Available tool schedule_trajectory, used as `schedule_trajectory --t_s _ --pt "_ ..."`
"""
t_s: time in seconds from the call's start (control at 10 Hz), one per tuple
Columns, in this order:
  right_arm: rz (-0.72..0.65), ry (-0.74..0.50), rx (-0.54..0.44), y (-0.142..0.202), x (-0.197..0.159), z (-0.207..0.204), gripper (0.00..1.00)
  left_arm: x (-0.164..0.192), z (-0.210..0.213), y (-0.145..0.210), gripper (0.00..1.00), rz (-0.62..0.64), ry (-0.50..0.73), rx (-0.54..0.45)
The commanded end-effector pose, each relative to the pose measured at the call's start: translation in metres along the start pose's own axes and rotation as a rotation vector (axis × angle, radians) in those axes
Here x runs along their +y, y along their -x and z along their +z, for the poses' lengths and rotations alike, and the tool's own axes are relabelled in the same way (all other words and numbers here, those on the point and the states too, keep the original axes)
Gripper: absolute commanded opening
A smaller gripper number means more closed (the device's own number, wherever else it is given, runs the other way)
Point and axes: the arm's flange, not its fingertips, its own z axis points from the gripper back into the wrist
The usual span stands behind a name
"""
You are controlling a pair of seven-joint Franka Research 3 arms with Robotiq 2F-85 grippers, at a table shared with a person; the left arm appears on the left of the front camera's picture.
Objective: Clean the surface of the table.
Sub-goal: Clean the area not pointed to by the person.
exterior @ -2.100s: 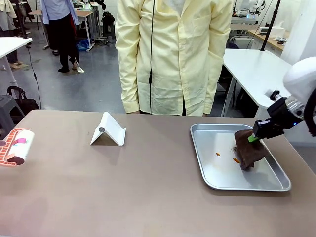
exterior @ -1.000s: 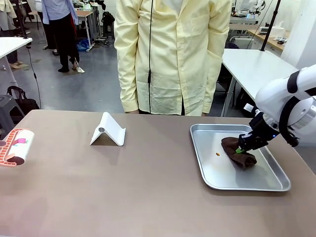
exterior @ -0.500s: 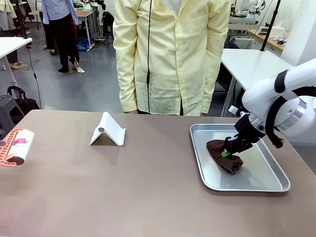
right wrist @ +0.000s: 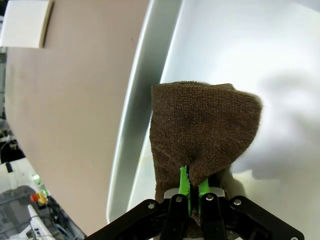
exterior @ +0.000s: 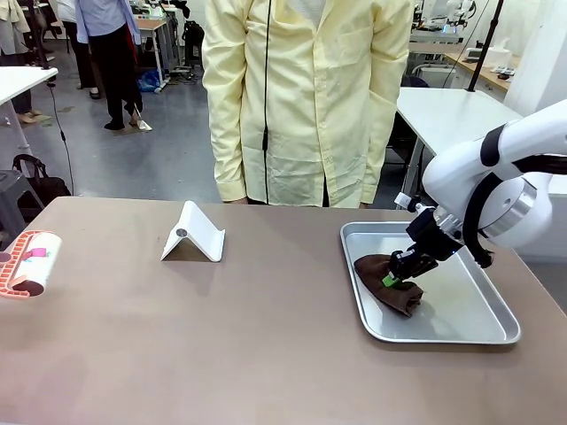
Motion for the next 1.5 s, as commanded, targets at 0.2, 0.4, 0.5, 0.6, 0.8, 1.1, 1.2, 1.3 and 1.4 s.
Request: schedule_trajectory --t_s 0.2,0.4,0.5,0.6,0.8,1.1,1.2,1.3,1.4 --pt "-0.042 0.051 0.034 0.022 -0.031 -0.018 0.04 -0.004 0.0 0.003 0.22 -0.005 -0.002 -0.001" --pt "-0.072 0.073 0.024 0.025 -0.054 -0.004 0.04 -0.004 0.0 0.003 0.22 -0.005 -0.002 -0.001" --pt "-0.103 0.075 -0.007 0.026 -0.065 0.005 0.04 -0.004 0.0 0.003 0.22 -0.005 -0.002 -0.001" --pt "-0.136 0.065 -0.043 0.026 -0.074 0.013 0.04 -0.004 0.0 0.003 0.22 -0.005 -0.002 -0.001" --pt "-0.182 0.058 -0.084 0.028 -0.088 0.023 0.04 -0.004 0.0 0.003 0.22 -0.005 -0.002 -0.001" --pt "-0.259 -0.002 -0.166 0.029 -0.104 0.043 0.04 -0.004 0.0 0.003 0.22 -0.005 -0.002 -0.001" --pt "-0.286 -0.118 -0.199 0.028 -0.102 0.052 0.04 -0.004 0.0 0.003 0.22 -0.005 -0.002 -0.001" --pt "-0.31 -0.23 -0.215 0.029 -0.1 0.06 0.04 -0.004 0.0 0.003 0.22 -0.005 -0.002 -0.001" --pt "-0.345 -0.373 -0.211 0.031 -0.097 0.068 0.04 -0.004 0.0 0.003 0.22 -0.005 -0.002 -0.001"
